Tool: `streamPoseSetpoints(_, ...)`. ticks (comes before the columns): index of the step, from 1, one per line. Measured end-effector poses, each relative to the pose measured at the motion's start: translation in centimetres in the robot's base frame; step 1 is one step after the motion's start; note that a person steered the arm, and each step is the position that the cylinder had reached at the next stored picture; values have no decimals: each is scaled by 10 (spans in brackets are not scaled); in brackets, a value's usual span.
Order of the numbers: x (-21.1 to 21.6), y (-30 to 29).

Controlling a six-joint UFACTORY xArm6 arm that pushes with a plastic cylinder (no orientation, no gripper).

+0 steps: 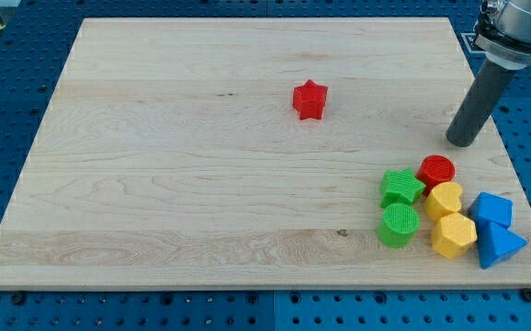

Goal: Move the arm at the top of the blue

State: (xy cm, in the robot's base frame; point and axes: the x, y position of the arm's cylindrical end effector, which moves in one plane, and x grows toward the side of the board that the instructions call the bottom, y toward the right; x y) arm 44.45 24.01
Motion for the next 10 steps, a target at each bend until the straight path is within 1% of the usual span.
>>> streamPoseSetpoints(1, 7, 7)
streamPoseSetpoints(2, 23, 28)
streamPoseSetpoints(4, 29, 29)
streamPoseSetpoints(5, 47, 31)
streamPoseSetpoints(10, 67, 31)
